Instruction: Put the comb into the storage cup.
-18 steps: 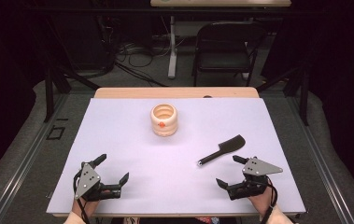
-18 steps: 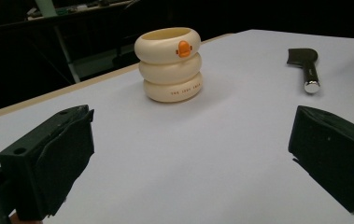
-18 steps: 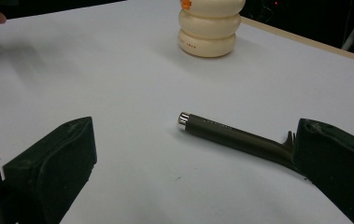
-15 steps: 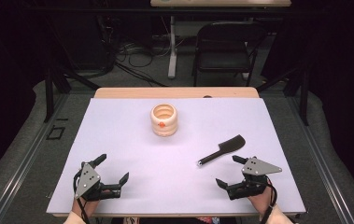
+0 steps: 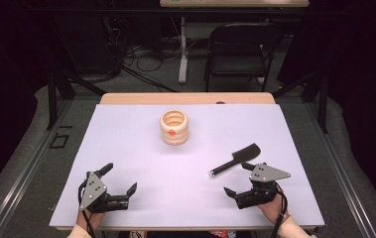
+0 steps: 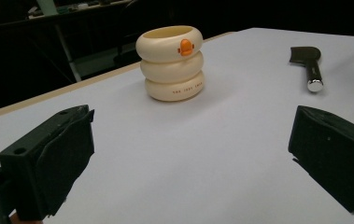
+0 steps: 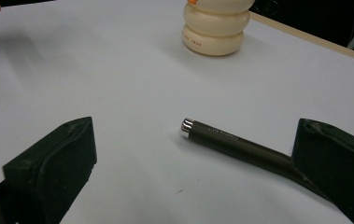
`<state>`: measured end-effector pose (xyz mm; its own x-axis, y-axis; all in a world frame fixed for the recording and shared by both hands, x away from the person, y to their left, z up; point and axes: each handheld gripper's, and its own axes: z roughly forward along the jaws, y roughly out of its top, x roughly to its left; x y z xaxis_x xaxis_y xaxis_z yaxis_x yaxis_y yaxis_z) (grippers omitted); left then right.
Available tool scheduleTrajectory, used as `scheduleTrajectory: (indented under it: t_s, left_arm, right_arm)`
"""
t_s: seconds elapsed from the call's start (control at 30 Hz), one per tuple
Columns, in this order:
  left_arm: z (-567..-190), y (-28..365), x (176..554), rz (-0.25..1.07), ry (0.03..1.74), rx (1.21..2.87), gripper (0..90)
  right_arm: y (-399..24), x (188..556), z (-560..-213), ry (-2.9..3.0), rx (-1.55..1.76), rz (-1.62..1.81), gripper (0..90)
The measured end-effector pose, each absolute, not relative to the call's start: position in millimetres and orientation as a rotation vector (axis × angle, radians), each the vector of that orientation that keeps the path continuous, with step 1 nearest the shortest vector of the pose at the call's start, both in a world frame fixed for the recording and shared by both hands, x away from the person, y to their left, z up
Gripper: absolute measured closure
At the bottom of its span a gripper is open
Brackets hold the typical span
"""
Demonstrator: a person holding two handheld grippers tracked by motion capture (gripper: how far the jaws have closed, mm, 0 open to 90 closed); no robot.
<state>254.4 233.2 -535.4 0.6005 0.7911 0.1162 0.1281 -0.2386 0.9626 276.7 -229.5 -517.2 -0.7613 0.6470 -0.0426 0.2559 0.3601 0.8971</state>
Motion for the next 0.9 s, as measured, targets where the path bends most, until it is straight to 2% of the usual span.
scheduleTrajectory:
  t_s: [0.9]
  left_arm:
    - [-535,234,257,0.751,0.764,1.723,0.1]
  right_arm:
    - [-193,321,-510,2.295,0.735,1.358,0.0]
